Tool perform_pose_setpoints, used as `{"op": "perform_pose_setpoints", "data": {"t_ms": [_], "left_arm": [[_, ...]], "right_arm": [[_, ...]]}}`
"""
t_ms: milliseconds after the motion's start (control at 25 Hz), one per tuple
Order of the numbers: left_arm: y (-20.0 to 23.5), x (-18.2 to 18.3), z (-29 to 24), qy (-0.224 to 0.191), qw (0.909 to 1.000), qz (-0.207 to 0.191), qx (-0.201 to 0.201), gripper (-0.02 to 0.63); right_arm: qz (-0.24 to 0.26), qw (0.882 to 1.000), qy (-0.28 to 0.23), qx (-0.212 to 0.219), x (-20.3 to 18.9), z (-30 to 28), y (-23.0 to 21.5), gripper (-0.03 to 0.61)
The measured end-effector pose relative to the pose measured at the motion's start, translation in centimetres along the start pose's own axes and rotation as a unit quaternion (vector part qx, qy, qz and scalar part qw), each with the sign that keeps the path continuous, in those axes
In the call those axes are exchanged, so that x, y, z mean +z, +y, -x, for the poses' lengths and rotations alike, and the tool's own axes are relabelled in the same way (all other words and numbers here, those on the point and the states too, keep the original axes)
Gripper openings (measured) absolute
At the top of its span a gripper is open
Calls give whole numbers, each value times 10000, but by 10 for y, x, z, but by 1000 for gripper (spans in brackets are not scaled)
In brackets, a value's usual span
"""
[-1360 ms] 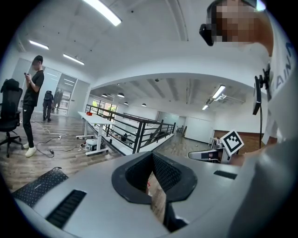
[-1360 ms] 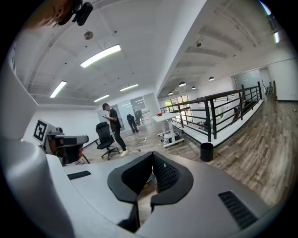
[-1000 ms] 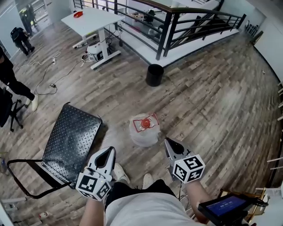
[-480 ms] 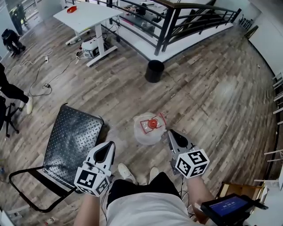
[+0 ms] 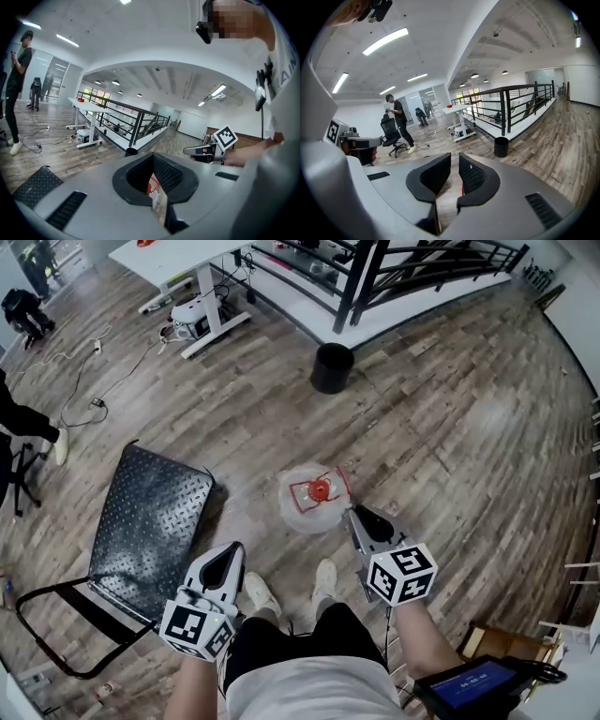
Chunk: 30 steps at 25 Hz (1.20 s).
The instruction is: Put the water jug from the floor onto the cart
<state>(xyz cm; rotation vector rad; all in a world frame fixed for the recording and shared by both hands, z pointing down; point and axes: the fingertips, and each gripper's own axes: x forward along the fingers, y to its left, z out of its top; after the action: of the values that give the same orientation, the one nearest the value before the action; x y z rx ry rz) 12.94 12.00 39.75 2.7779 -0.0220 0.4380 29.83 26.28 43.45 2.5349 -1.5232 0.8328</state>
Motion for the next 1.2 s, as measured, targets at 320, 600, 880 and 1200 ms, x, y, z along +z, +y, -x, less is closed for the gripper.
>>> {"op": "perform_pose_setpoints", "data": {"t_ms": [320, 600, 880, 1200], "left_arm": [[3, -37, -18, 209, 9985, 193, 461, 0], [23, -78, -21, 478, 9954, 386, 739, -1], [48, -99, -32, 450, 9923, 562, 1008, 0], [79, -128, -36, 417, 9842, 945, 1439, 0]], "right_arm": [[94, 9983, 577, -48, -54, -68, -49, 196], [393, 9928, 1135, 23, -111, -129, -64, 292], [599, 9854, 1594, 28, -159, -178, -84, 311], [801, 9742, 2103, 176, -215, -226, -99, 345]]}}
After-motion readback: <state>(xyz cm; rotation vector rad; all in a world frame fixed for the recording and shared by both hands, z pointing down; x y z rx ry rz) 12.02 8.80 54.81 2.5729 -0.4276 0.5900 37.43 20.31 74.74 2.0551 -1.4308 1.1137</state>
